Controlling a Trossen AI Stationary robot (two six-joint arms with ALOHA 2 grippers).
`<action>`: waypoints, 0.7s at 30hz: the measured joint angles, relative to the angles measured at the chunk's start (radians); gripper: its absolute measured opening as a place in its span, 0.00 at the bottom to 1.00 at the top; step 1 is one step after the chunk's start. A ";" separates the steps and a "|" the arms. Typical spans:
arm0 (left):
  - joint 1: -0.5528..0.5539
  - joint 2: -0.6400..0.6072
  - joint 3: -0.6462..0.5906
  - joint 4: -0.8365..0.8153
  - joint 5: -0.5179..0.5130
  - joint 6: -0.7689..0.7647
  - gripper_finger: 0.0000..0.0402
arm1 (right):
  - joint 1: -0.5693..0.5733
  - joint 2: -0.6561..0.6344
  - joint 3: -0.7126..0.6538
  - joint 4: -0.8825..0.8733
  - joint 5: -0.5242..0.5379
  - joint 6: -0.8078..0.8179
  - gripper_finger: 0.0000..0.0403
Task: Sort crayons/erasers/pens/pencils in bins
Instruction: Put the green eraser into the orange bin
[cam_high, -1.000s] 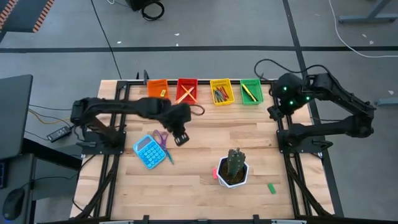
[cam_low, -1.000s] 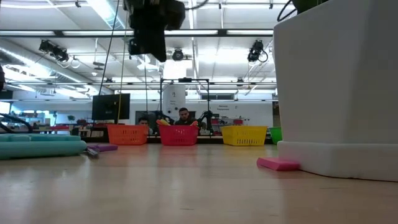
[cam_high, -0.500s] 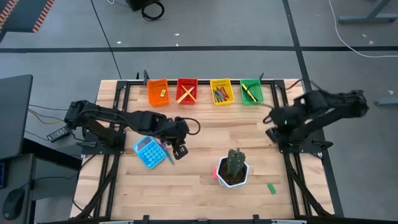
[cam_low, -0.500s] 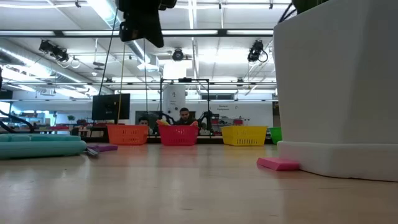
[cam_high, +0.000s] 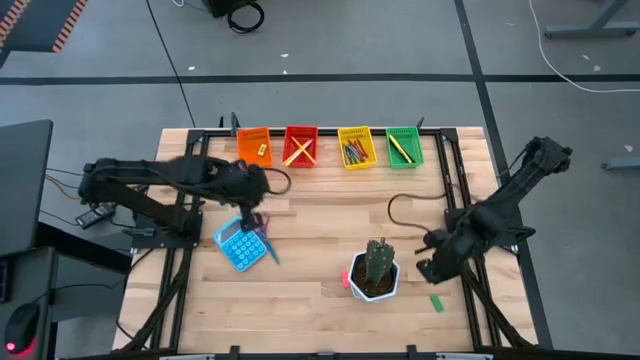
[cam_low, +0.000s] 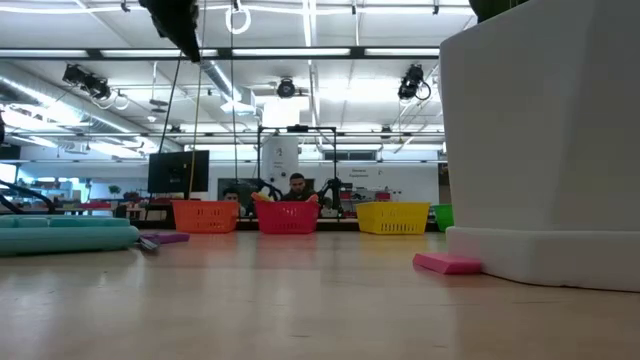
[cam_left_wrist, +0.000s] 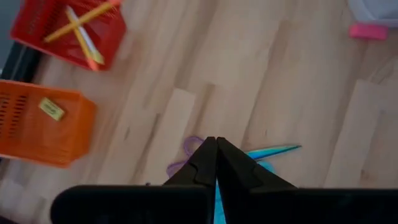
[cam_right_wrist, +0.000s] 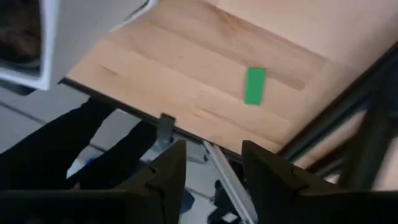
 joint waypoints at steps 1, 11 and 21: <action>0.013 -0.022 0.000 -0.006 0.001 0.014 0.04 | 0.024 0.023 -0.009 0.029 0.011 0.029 0.41; 0.087 -0.190 0.000 0.064 0.020 0.022 0.05 | 0.129 0.285 -0.036 0.069 -0.043 0.100 0.45; 0.081 -0.212 0.000 0.088 0.079 -0.108 0.03 | 0.147 0.389 -0.066 0.159 0.005 0.020 0.43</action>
